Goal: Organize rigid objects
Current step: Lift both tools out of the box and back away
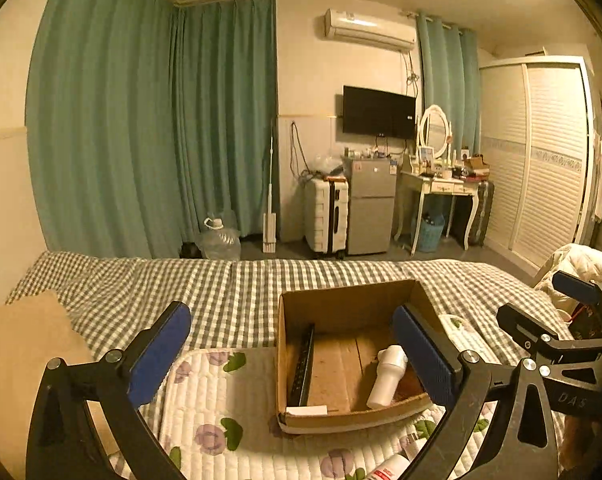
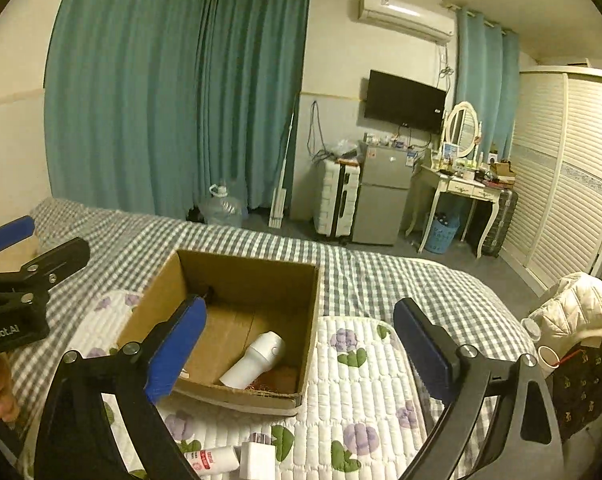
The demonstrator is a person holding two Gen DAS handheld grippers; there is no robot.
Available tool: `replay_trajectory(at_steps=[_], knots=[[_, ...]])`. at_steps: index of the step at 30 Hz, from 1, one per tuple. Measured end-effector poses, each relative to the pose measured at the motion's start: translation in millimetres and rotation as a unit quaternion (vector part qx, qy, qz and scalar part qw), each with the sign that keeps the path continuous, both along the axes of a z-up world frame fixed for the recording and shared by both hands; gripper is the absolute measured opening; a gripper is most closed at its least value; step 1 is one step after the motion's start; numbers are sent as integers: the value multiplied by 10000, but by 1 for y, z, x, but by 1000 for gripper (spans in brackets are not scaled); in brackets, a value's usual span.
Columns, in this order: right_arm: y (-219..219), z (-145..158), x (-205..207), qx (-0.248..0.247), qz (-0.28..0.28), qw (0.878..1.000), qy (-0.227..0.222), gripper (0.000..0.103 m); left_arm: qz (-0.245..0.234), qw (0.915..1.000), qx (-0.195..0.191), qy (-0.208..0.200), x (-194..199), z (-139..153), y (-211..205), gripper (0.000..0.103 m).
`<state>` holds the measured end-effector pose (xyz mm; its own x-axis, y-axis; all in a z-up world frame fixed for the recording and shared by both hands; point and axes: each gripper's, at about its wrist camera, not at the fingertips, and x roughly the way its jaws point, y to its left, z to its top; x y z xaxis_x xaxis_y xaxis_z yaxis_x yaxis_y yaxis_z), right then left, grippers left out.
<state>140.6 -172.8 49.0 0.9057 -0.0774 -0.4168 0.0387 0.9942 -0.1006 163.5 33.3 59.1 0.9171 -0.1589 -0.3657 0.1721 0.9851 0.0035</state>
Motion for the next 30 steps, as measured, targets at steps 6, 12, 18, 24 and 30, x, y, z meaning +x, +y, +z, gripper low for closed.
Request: replay_trajectory(at_steps=[6,12,18,24,30], knots=[[-4,8,-33,20,-22,9999,-156,103,4,9999,4,-117,-27,9,6,103],[-7,9,-57,52,-97,9997,-238,103,9,9999,-25,-162,-45,10,12,103],[-11,11,-80,-33,-180,9991,-370,103,-14,9998,-100,-163,-61,1,22,103],[-5,9,-100,-270,-224,9980,-520,103,-230,9992,-266,-215,-77,0,29,103],[8,-5,-114,-428,-151,9977,-508,103,-333,9991,-118,-215,-87,-14,28,103]])
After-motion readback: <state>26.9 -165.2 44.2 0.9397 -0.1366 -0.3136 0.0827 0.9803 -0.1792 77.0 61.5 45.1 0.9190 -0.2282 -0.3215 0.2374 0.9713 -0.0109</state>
